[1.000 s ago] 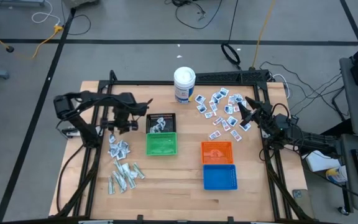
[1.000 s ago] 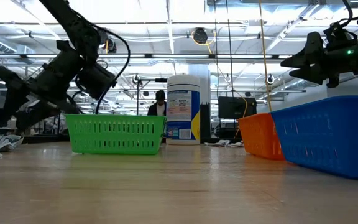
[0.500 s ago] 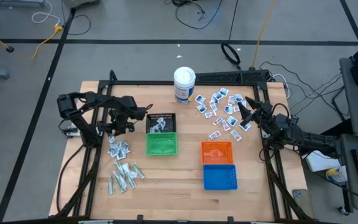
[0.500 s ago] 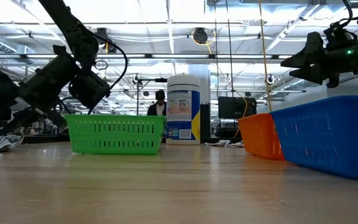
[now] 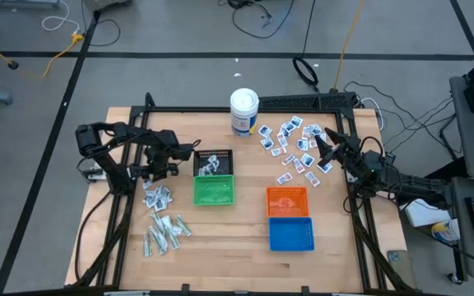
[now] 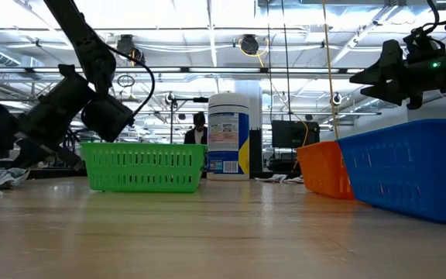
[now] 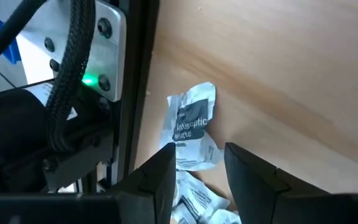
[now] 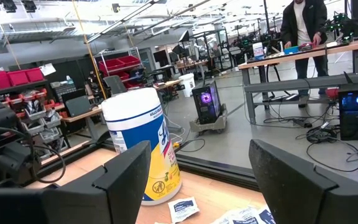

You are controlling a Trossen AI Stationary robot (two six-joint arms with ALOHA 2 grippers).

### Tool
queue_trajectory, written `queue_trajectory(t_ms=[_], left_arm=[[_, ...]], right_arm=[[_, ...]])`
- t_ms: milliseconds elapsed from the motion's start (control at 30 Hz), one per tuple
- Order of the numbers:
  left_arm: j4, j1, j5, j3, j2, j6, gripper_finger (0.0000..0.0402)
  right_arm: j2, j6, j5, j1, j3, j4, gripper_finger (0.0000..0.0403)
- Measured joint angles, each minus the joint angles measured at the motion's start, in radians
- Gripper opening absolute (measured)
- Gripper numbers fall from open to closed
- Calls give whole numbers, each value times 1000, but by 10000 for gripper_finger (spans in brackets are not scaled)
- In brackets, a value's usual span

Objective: Pick & Place First Aid Supplies
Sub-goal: Put the black pad into the black bin

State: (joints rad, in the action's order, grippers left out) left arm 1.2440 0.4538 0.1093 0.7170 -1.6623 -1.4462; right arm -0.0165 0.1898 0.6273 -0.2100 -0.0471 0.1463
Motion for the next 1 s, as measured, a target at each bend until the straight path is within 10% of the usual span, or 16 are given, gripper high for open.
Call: queue_trajectory(t_ms=[667,1000], left_arm=[[-16,-29,-65,-3,0,-31,101],[-16,-30,-19,-3,0,34,7]], right_arm=[[0,0,0,0,0,0,267],[0,0,0,0,0,0,267]])
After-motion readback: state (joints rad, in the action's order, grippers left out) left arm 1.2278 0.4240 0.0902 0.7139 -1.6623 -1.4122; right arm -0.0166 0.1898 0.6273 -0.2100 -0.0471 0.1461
